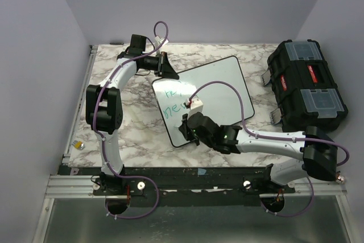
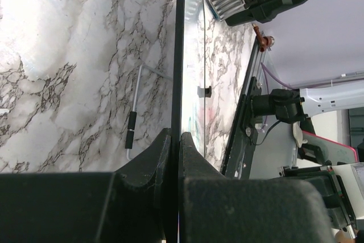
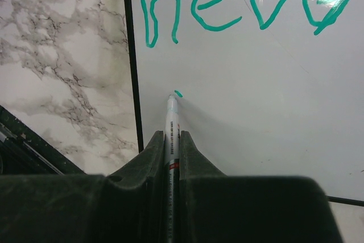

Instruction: Write a sentence on the whiteboard

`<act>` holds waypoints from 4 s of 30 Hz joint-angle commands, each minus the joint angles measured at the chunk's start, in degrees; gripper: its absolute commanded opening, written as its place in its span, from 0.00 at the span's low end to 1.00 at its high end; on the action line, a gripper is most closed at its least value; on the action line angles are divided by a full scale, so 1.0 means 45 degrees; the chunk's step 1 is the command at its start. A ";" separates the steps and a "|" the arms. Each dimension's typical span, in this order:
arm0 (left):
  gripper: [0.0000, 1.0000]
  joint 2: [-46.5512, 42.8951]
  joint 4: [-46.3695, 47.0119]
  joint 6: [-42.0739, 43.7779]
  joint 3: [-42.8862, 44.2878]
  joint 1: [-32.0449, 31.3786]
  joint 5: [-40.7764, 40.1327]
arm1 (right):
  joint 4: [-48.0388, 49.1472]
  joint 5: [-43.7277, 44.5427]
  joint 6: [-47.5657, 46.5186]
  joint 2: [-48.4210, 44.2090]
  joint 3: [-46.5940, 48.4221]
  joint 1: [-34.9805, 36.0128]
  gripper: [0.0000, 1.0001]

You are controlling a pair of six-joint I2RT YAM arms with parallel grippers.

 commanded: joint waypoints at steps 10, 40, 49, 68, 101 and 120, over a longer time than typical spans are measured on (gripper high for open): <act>0.00 -0.0602 0.1363 0.0757 -0.0058 0.0279 -0.1444 | 0.0505 0.0348 -0.0203 0.0822 0.0650 0.0222 0.01; 0.00 -0.0622 0.1410 0.0717 -0.0106 0.0298 -0.1424 | -0.0986 0.0127 0.0724 0.0031 -0.0657 0.0499 0.01; 0.00 -0.0603 0.1419 0.0712 -0.0078 0.0296 -0.1463 | -0.0142 -0.0994 0.0423 0.0022 -0.0923 0.0710 0.01; 0.00 -0.0596 0.1414 0.0698 -0.0063 0.0298 -0.1464 | 0.0350 0.0773 -0.0067 -0.0322 0.0474 0.0727 0.01; 0.00 -0.0622 0.1388 0.0675 -0.0076 0.0287 -0.1424 | -0.1724 0.2183 0.1696 0.0425 0.0097 0.0723 0.01; 0.00 -0.0622 0.1407 0.0679 -0.0096 0.0297 -0.1410 | -0.2509 0.3113 0.2397 -0.0169 -0.0255 0.0703 0.01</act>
